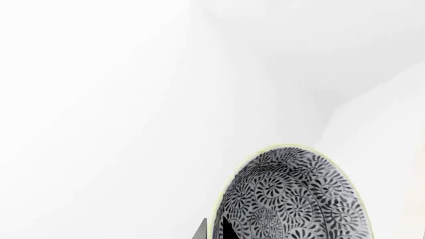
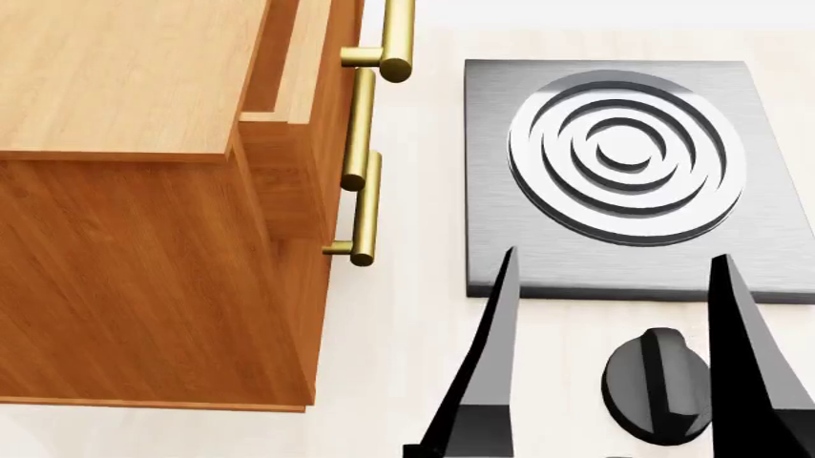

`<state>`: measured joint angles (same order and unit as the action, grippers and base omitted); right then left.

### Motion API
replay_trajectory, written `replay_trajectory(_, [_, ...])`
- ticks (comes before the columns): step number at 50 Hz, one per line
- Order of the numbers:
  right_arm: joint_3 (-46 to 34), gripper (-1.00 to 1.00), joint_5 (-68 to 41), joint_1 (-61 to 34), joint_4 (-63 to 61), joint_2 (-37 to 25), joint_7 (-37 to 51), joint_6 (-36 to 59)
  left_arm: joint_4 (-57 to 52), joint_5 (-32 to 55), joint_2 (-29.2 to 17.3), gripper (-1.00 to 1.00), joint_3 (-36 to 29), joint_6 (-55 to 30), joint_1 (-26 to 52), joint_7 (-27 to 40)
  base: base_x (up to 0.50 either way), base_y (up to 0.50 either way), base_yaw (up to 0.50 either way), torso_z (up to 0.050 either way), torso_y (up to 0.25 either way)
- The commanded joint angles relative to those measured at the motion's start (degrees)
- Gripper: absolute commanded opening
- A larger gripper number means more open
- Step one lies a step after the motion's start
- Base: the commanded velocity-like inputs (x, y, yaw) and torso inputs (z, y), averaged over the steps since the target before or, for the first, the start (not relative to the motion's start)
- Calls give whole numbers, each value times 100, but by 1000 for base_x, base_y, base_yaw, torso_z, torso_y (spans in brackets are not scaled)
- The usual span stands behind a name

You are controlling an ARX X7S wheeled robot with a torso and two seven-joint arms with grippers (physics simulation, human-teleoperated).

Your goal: Pick the akita bowl on the wooden cabinet and place it on the plate.

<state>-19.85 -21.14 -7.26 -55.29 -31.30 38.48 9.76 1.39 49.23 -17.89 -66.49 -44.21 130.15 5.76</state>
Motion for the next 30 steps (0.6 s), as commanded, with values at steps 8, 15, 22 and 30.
replay_trajectory(8, [-37, 100, 17, -11, -10, -32, 40, -14, -1012, -241, -190, -100, -77, -449, -234, 603, 0, 0, 0, 0, 0])
replay_trajectory(15, [-51, 100, 8, -18, 3, -39, 43, -34, -1251, -208, -174, -100, -120, -532, -338, 662, 0, 0, 0, 0, 0])
replay_trajectory(22, [-18, 100, -13, 3, -10, -70, 68, -64, -1334, -310, -104, -100, -230, -488, -435, 654, 0, 0, 0, 0, 0])
replay_trajectory(30, [10, 100, -41, -1, -30, -103, 98, -70, -1408, -335, -75, -100, -254, -448, -576, 693, 0, 0, 0, 0, 3])
